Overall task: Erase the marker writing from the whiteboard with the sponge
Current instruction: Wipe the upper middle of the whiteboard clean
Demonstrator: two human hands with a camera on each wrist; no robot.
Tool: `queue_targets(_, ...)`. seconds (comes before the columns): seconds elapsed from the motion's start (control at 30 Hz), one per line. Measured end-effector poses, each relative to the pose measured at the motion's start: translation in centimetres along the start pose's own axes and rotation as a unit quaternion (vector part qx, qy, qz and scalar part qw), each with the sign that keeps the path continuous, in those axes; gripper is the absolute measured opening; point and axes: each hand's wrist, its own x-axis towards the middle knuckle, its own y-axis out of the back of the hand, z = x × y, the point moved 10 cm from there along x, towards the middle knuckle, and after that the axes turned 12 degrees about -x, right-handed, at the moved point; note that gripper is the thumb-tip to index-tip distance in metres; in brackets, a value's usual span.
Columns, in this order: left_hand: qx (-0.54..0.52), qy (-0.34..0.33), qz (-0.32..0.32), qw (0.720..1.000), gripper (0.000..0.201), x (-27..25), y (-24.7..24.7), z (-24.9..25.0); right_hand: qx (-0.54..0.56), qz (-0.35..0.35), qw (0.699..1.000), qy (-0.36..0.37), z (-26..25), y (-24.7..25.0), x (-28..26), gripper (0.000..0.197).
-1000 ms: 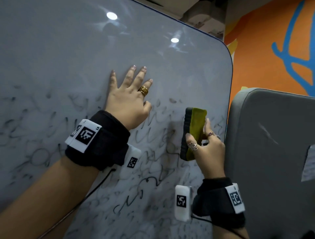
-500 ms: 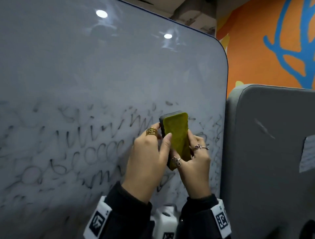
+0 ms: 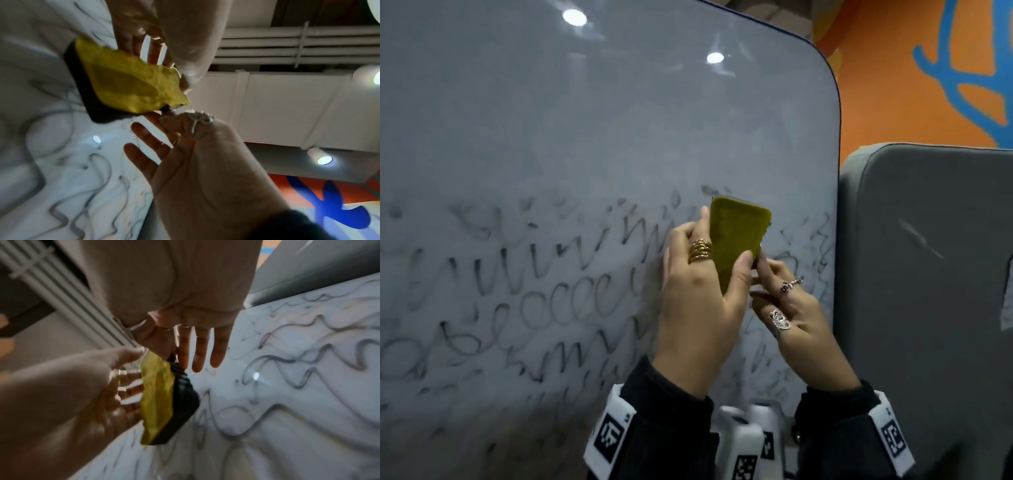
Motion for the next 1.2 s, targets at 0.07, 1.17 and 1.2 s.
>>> queue_targets(0.07,0.044,-0.001,0.002,0.999,0.069,0.1,-1.2,0.4,0.007,-0.029,1.0,0.005,0.5,0.6,0.4,0.055)
queue_targets(1.17,0.527,-0.152,0.004,0.836,0.077,3.9,-8.2,-0.9,-0.234,0.122,0.961,-0.08,10.7,16.2,16.0,0.096)
queue_targets(1.2,0.529,-0.157,0.01,0.834,0.078,4.0,-8.2,-1.0,-0.233,0.123,0.961,-0.086,10.8,16.2,16.4,0.1)
